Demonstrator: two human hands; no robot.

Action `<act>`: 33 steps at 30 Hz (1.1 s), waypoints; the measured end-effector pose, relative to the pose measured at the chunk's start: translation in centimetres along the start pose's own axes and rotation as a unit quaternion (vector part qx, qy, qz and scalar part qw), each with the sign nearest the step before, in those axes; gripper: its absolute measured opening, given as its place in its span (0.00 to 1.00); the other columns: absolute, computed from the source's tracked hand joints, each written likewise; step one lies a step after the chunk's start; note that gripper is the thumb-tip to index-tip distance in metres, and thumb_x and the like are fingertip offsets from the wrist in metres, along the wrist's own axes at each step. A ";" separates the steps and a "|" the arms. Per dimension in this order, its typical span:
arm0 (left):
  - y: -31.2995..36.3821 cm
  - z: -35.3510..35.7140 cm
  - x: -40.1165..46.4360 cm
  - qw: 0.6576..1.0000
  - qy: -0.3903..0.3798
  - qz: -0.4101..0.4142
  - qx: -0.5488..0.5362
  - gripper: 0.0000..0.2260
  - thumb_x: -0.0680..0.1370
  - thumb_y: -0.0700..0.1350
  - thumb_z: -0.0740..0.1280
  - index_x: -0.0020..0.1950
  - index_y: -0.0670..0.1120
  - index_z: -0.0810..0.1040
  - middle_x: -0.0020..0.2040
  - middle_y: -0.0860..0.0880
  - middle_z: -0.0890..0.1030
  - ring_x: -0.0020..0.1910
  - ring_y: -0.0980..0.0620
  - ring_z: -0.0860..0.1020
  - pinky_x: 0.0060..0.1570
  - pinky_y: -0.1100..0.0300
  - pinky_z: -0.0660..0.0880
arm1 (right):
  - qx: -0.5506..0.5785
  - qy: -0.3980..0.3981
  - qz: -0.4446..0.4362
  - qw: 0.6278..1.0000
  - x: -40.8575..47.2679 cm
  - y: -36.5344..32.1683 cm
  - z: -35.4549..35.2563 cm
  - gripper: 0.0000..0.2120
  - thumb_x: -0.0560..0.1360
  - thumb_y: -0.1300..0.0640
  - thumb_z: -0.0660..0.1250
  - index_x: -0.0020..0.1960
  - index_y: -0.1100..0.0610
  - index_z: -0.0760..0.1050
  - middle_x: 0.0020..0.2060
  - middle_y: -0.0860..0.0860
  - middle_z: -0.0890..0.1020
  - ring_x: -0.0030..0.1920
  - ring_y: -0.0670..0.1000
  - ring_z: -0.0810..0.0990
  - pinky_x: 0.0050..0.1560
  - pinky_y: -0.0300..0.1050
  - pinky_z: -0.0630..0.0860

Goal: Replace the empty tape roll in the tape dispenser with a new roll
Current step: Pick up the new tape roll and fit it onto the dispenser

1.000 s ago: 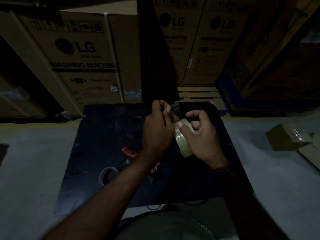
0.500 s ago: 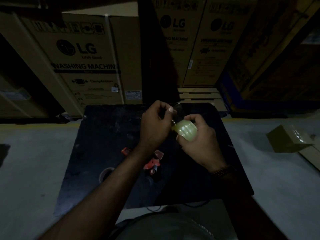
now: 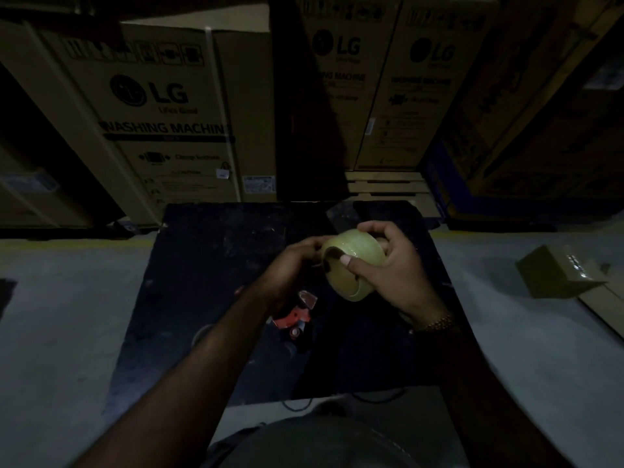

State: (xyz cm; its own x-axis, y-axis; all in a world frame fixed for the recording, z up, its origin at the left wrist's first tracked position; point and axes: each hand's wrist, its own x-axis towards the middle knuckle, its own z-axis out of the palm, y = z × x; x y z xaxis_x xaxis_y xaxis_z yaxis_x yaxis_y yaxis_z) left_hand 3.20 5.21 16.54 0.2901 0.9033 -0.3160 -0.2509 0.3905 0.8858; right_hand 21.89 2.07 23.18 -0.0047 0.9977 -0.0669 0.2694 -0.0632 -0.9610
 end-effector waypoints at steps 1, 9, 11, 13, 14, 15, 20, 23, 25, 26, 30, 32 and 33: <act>-0.2 -0.2 0.0 1.000 -0.006 0.000 0.000 0.17 0.78 0.41 0.65 0.65 0.48 0.82 0.63 0.40 0.86 0.62 0.38 0.83 0.67 0.39 0.76 | 0.009 -0.001 0.005 1.000 0.0 0.2 0.1 0.27 0.70 0.59 0.82 0.65 0.49 0.76 0.53 0.50 0.85 0.50 0.47 0.86 0.41 0.38 0.83; -1.7 -2.1 -1.2 0.999 -0.021 0.005 0.039 0.19 0.79 0.29 0.70 0.68 0.43 0.79 0.56 0.44 0.87 0.55 0.46 0.86 0.54 0.52 0.85 | 0.116 -0.021 0.063 0.991 0.1 2.8 0.9 0.26 0.73 0.62 0.78 0.68 0.53 0.74 0.51 0.54 0.88 0.49 0.51 0.88 0.46 0.46 0.84; -2.3 -2.7 -1.6 0.999 -0.017 -0.002 0.027 0.19 0.80 0.31 0.69 0.70 0.42 0.78 0.56 0.44 0.87 0.52 0.47 0.87 0.47 0.54 0.86 | 0.130 -0.026 0.078 0.988 0.0 3.5 1.4 0.25 0.74 0.62 0.77 0.68 0.54 0.74 0.51 0.53 0.88 0.48 0.48 0.88 0.45 0.43 0.83; -3.1 -3.3 -1.9 1.000 -0.003 -0.009 0.018 0.17 0.81 0.33 0.70 0.69 0.44 0.80 0.55 0.44 0.88 0.51 0.48 0.87 0.43 0.56 0.85 | 0.132 -0.025 0.096 0.986 -0.4 4.3 2.0 0.24 0.75 0.62 0.76 0.69 0.54 0.74 0.52 0.53 0.89 0.48 0.46 0.88 0.45 0.39 0.82; -3.5 -3.6 -2.0 1.000 0.004 -0.011 0.014 0.16 0.81 0.34 0.70 0.68 0.46 0.81 0.56 0.44 0.88 0.52 0.48 0.87 0.43 0.54 0.85 | 0.127 -0.023 0.103 0.986 -0.5 4.7 2.3 0.24 0.75 0.62 0.76 0.69 0.55 0.74 0.53 0.53 0.88 0.48 0.45 0.88 0.44 0.38 0.82; -4.0 -4.0 -2.2 1.000 0.012 -0.016 0.013 0.15 0.81 0.36 0.71 0.66 0.47 0.82 0.56 0.44 0.88 0.52 0.47 0.87 0.45 0.52 0.86 | 0.122 -0.022 0.111 0.986 -0.7 5.1 2.6 0.24 0.75 0.62 0.77 0.69 0.55 0.75 0.54 0.54 0.88 0.48 0.44 0.88 0.43 0.37 0.82; -6.2 -5.8 -3.2 0.996 0.062 -0.066 0.013 0.14 0.81 0.40 0.72 0.67 0.45 0.82 0.56 0.44 0.88 0.49 0.50 0.88 0.40 0.55 0.85 | 0.110 -0.022 0.172 0.979 -1.2 7.9 4.3 0.24 0.75 0.62 0.77 0.69 0.58 0.74 0.53 0.53 0.87 0.46 0.43 0.87 0.39 0.33 0.80; -8.5 -7.3 -3.2 0.991 0.087 -0.100 0.013 0.15 0.82 0.42 0.71 0.69 0.41 0.80 0.59 0.42 0.86 0.48 0.50 0.87 0.42 0.54 0.85 | 0.101 -0.019 0.216 0.971 -1.7 10.1 5.9 0.24 0.75 0.62 0.77 0.69 0.59 0.75 0.53 0.55 0.86 0.45 0.46 0.85 0.32 0.31 0.77; -10.3 -8.5 -3.0 0.987 0.081 -0.136 0.004 0.15 0.84 0.41 0.69 0.70 0.41 0.80 0.64 0.40 0.85 0.56 0.43 0.85 0.51 0.50 0.84 | 0.100 -0.015 0.243 0.965 -2.3 11.7 7.1 0.25 0.75 0.61 0.78 0.69 0.58 0.75 0.52 0.54 0.86 0.45 0.46 0.84 0.31 0.31 0.76; -11.2 -9.1 -3.0 0.985 0.078 -0.153 0.000 0.15 0.84 0.40 0.67 0.70 0.40 0.79 0.65 0.38 0.84 0.59 0.40 0.83 0.54 0.49 0.83 | 0.103 -0.009 0.255 0.961 -2.6 12.6 7.8 0.25 0.74 0.61 0.78 0.69 0.57 0.75 0.52 0.53 0.86 0.44 0.46 0.84 0.31 0.32 0.76; -14.7 -11.4 -2.9 0.978 0.097 -0.184 -0.027 0.13 0.84 0.32 0.64 0.68 0.34 0.78 0.63 0.34 0.82 0.60 0.37 0.82 0.52 0.51 0.82 | 0.129 0.007 0.293 0.947 -3.6 16.0 9.8 0.27 0.73 0.60 0.79 0.70 0.58 0.75 0.57 0.58 0.86 0.49 0.51 0.85 0.39 0.39 0.78; -15.8 -12.2 -2.9 0.976 0.106 -0.188 -0.021 0.11 0.84 0.32 0.63 0.64 0.37 0.81 0.54 0.42 0.85 0.51 0.48 0.85 0.45 0.60 0.84 | 0.133 0.012 0.299 0.945 -4.1 17.7 10.7 0.29 0.71 0.58 0.81 0.70 0.57 0.76 0.60 0.60 0.85 0.53 0.54 0.85 0.44 0.43 0.78; -16.4 -12.5 -2.8 0.976 0.106 -0.187 -0.016 0.10 0.84 0.32 0.64 0.62 0.38 0.82 0.52 0.45 0.86 0.49 0.50 0.85 0.44 0.62 0.83 | 0.136 0.018 0.303 0.943 -4.3 18.3 11.1 0.29 0.71 0.57 0.81 0.69 0.56 0.76 0.61 0.60 0.85 0.53 0.55 0.85 0.44 0.44 0.78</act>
State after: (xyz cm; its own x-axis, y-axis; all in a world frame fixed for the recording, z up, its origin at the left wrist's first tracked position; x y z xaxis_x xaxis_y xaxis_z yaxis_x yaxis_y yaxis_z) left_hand -5.06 -1.50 -1.37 0.1701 0.7117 -0.6816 -0.1942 0.7023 0.6849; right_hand 16.11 -3.66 2.84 0.1052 0.7759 -0.6220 -0.0446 -0.6212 -0.7824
